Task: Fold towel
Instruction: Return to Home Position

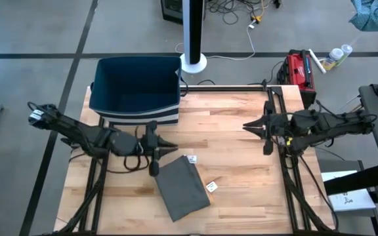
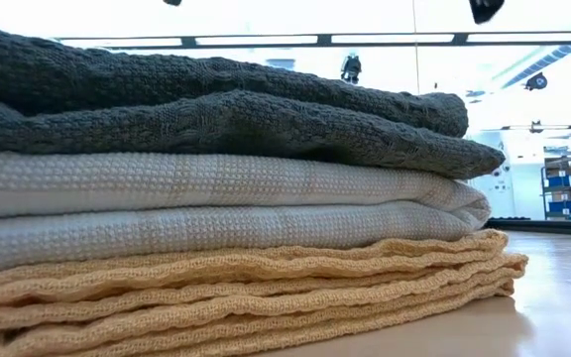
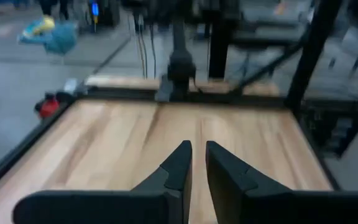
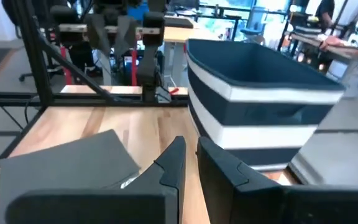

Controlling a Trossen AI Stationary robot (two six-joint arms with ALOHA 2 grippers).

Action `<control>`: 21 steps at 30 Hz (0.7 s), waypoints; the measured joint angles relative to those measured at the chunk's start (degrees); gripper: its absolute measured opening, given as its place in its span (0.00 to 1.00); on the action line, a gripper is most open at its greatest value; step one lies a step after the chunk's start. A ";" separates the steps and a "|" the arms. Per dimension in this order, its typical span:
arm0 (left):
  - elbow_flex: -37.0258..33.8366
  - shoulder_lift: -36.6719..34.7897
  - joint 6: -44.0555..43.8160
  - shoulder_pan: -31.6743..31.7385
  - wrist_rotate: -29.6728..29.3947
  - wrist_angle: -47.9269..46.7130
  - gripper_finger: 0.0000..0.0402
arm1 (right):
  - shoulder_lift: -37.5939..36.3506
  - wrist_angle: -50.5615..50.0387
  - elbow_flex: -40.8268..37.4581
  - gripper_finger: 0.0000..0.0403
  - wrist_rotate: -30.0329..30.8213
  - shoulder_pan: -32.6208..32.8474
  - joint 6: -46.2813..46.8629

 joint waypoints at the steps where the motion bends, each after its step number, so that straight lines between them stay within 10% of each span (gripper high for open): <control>1: -1.76 -0.89 0.65 1.29 1.47 3.25 0.09 | -1.38 0.01 -1.36 0.09 0.01 -0.01 0.90; 21: -51.59 -26.87 -0.92 4.92 2.78 44.91 0.09 | -13.67 9.22 -21.20 0.09 0.24 -0.02 1.10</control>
